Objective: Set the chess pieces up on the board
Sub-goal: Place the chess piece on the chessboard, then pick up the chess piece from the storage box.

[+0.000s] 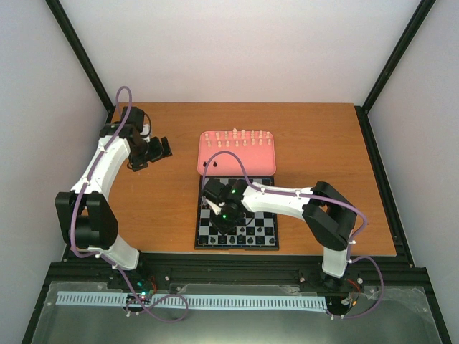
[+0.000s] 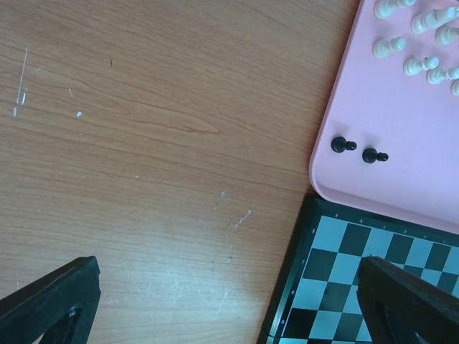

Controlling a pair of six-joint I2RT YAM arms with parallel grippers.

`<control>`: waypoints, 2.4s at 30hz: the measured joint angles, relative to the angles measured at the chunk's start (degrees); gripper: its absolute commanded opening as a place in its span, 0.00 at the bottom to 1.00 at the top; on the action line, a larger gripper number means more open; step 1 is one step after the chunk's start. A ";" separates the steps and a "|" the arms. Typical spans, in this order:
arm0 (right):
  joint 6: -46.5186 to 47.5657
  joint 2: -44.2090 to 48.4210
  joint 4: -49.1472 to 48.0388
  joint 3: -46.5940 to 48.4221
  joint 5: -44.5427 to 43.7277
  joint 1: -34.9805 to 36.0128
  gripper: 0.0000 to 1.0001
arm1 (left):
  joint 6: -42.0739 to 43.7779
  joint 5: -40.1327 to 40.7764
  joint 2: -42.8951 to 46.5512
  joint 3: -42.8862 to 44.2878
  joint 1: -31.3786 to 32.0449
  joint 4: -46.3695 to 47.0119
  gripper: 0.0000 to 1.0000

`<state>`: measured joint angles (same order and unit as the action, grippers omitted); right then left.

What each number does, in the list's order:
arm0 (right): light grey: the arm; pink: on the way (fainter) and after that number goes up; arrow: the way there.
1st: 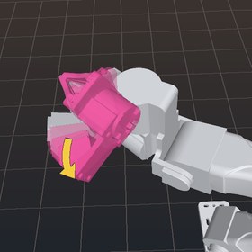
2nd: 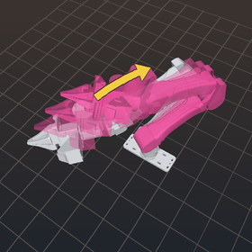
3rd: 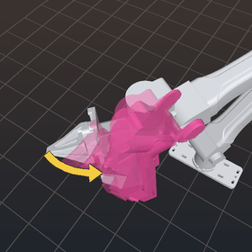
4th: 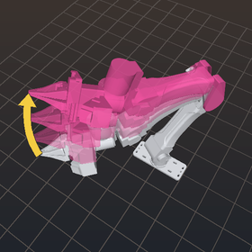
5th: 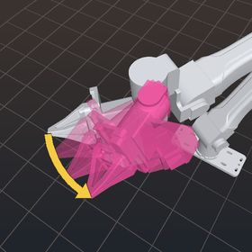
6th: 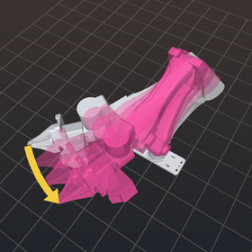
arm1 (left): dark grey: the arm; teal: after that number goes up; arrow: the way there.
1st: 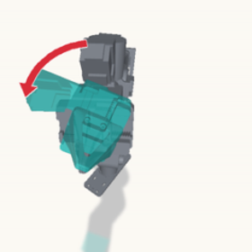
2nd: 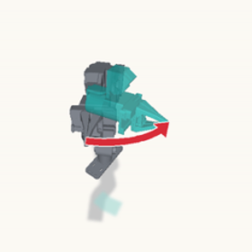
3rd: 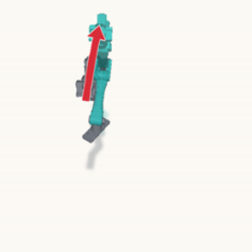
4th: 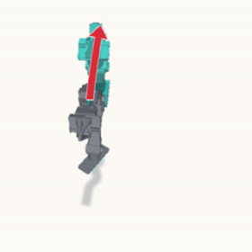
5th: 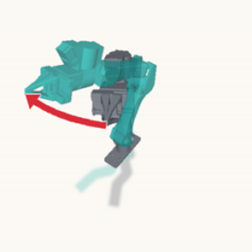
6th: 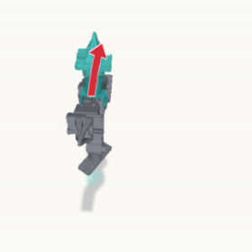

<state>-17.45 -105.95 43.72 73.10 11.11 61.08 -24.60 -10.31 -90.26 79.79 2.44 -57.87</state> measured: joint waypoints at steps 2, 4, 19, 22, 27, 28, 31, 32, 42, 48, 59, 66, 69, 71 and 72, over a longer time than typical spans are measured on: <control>-0.04 -0.26 0.00 0.00 0.02 0.00 0.11 | 0.00 0.02 0.00 -0.13 0.00 0.00 1.00; -0.02 -0.48 0.04 0.00 0.02 0.00 0.11 | 0.00 0.02 0.00 -0.22 0.00 0.00 1.00; -0.22 -1.05 0.63 0.02 -1.53 0.07 0.20 | 0.00 0.00 0.00 -0.28 0.00 0.00 1.00; -0.11 -1.05 0.83 0.02 -1.73 0.07 0.24 | 0.00 0.02 0.00 -0.28 0.00 0.00 1.00; 0.44 -1.05 0.87 0.09 -2.01 0.07 0.29 | 0.00 0.00 0.00 -0.28 0.00 0.00 1.00; 0.55 -1.05 0.94 0.20 -2.14 0.07 0.29 | 0.00 0.02 0.00 -0.28 0.00 0.00 1.00; 1.07 -1.03 1.36 0.94 -2.51 0.07 0.32 | 0.00 0.00 -0.02 -0.28 0.00 0.00 1.00; 1.42 -1.03 1.62 1.46 -2.82 0.07 0.34 | 0.00 0.00 -0.09 -0.28 0.00 0.00 1.00; 3.34 -1.14 3.19 10.80 -4.24 -3.08 0.45 | 0.00 0.02 -0.44 -0.22 0.00 0.00 1.00; 3.56 -9.62 3.19 26.56 -4.42 -13.20 0.44 | 0.00 0.00 -1.16 0.26 0.00 -0.02 1.00; 5.95 -33.00 7.48 51.56 -2.86 -22.82 0.43 | -0.02 0.04 -3.17 2.49 0.00 -0.07 1.00; 7.89 -33.94 8.15 52.89 0.31 -22.80 0.43 | -0.02 0.07 -4.57 2.49 0.00 -0.07 1.00; 8.22 -34.23 8.13 53.66 1.29 -22.80 0.42 | -0.02 0.07 -4.98 2.49 0.00 -0.07 1.00; 8.26 -34.88 7.98 54.23 1.57 -22.80 0.40 | 0.00 0.07 -5.14 2.51 0.00 -0.07 1.00; 8.26 -35.47 7.98 54.53 1.57 -22.80 0.38 | 0.00 0.09 -5.18 2.58 0.00 -0.07 1.00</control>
<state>-9.19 -141.43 51.70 127.63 12.69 38.28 -24.60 -10.22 -95.44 82.37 2.44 -57.93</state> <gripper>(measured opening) 0.416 0.999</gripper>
